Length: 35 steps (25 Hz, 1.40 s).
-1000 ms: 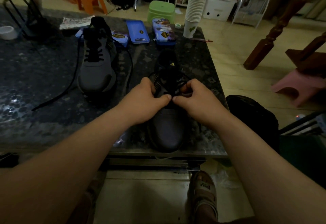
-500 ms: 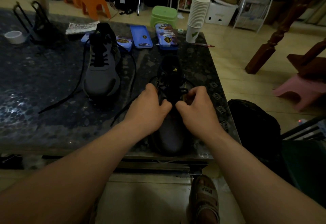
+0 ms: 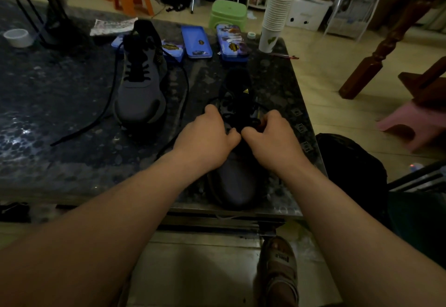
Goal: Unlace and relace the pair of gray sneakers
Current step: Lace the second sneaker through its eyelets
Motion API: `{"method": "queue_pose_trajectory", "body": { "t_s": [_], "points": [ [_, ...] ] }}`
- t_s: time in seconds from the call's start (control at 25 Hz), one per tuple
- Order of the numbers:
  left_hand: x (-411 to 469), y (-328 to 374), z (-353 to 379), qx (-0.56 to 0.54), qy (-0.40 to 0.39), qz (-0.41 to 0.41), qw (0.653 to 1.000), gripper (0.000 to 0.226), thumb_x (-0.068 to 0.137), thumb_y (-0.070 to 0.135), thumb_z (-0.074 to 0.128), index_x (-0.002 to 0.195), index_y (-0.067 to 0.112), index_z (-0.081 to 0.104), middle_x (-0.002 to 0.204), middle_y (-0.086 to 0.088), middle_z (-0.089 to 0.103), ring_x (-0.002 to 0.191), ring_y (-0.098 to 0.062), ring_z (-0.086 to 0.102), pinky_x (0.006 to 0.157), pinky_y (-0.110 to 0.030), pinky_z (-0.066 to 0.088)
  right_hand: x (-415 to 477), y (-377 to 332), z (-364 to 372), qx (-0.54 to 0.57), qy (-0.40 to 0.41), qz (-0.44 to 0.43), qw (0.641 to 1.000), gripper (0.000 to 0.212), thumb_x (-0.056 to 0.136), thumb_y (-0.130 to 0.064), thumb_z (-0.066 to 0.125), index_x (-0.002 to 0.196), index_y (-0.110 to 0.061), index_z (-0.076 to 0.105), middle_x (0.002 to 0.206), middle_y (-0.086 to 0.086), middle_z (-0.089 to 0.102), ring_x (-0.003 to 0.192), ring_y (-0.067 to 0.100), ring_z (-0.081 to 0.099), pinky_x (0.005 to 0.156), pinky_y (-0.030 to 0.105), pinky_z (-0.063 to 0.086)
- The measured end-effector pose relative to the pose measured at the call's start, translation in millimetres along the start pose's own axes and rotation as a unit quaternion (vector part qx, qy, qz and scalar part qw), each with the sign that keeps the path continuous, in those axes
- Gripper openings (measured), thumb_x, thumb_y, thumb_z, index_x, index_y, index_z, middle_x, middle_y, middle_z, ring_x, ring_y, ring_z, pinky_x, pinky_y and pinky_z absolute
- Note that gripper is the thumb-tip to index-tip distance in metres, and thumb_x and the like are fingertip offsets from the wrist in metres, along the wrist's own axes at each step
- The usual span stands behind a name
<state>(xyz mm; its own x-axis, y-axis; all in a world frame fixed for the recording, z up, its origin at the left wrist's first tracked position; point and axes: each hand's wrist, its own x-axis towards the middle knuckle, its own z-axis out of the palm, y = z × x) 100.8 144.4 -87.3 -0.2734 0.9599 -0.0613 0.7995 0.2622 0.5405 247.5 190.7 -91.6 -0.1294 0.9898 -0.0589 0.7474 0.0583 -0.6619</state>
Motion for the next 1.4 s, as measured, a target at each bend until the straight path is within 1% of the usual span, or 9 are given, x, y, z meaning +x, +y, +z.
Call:
{"method": "queue_pose_trajectory", "body": {
  "t_s": [0.16,0.28,0.4,0.52,0.64,0.88,1.0,1.16,1.4],
  "points": [
    [0,-1,5,0.017,0.032,0.037,0.999,0.03,0.098,0.036,0.055,0.1,0.011,0.038,0.085,-0.005,0.051,0.093,-0.042,0.063,0.069,-0.039,0.04,-1,1,6,0.002,0.012,0.004,1.0,0.033,0.085,-0.043,0.064,0.101,-0.018,0.049,0.107,0.003,0.053,0.086,0.022,0.056,0.071,0.036,0.042],
    [-1,-6,4,-0.009,0.026,0.032,0.999,0.03,0.099,0.037,0.056,0.102,0.012,0.038,0.096,-0.012,0.061,0.094,-0.043,0.063,0.069,-0.041,0.042,-3,3,5,0.014,0.01,-0.004,1.0,0.029,0.089,-0.039,0.063,0.105,-0.019,0.048,0.111,0.003,0.051,0.086,0.017,0.053,0.072,0.034,0.039],
    [-6,-15,-2,-0.028,0.063,0.088,0.994,0.039,0.097,0.049,0.061,0.11,0.021,0.039,0.107,-0.002,0.055,0.09,-0.028,0.06,0.072,-0.044,0.051,-8,7,-4,0.039,0.018,-0.063,0.997,0.027,0.093,-0.037,0.067,0.109,-0.022,0.052,0.112,-0.002,0.051,0.09,0.01,0.053,0.077,0.03,0.043],
    [-5,-21,-9,-0.051,0.094,0.167,0.98,0.031,0.094,0.04,0.068,0.111,0.027,0.047,0.101,0.008,0.05,0.084,-0.012,0.055,0.075,-0.043,0.054,-9,10,-10,0.044,0.044,-0.11,0.992,0.02,0.092,-0.036,0.072,0.101,-0.026,0.058,0.104,-0.005,0.057,0.089,0.008,0.056,0.076,0.027,0.044],
    [-2,-16,-11,-0.11,0.076,0.133,0.982,0.02,0.095,0.035,0.068,0.102,0.025,0.053,0.09,0.007,0.058,0.08,-0.01,0.057,0.074,-0.043,0.054,-4,9,-11,0.076,0.029,-0.09,0.993,0.017,0.092,-0.038,0.072,0.094,-0.026,0.06,0.096,-0.003,0.064,0.086,0.013,0.061,0.073,0.03,0.047],
    [2,-2,-7,-0.055,0.046,0.0,0.997,0.046,0.091,0.055,0.064,0.106,0.017,0.044,0.098,-0.003,0.062,0.086,-0.027,0.062,0.067,-0.039,0.048,3,1,-5,0.047,0.036,-0.056,0.997,0.026,0.089,-0.043,0.07,0.096,-0.022,0.056,0.101,-0.001,0.061,0.089,0.017,0.06,0.073,0.033,0.045],
    [4,8,-5,0.009,0.063,0.006,0.998,0.039,0.096,0.048,0.059,0.106,0.015,0.041,0.102,-0.01,0.062,0.091,-0.034,0.061,0.071,-0.04,0.045,4,-4,-7,0.007,0.027,-0.057,0.998,0.032,0.085,-0.042,0.069,0.103,-0.021,0.054,0.106,-0.001,0.058,0.091,0.017,0.058,0.073,0.035,0.046],
    [6,14,-7,0.012,0.054,0.008,0.998,0.029,0.095,0.034,0.058,0.1,0.012,0.04,0.09,-0.006,0.05,0.08,-0.03,0.048,0.07,-0.039,0.038,3,-3,-8,0.003,0.031,-0.067,0.997,0.029,0.083,-0.034,0.07,0.1,-0.018,0.053,0.1,0.0,0.06,0.088,0.018,0.058,0.067,0.033,0.045],
    [8,9,-7,-0.011,0.032,0.032,0.999,0.027,0.092,0.031,0.06,0.101,0.011,0.043,0.091,-0.005,0.057,0.077,-0.029,0.055,0.065,-0.038,0.042,2,-4,-7,0.009,0.028,-0.064,0.998,0.029,0.085,-0.033,0.069,0.104,-0.018,0.053,0.1,-0.001,0.059,0.087,0.016,0.057,0.062,0.028,0.041]
  ]
}}
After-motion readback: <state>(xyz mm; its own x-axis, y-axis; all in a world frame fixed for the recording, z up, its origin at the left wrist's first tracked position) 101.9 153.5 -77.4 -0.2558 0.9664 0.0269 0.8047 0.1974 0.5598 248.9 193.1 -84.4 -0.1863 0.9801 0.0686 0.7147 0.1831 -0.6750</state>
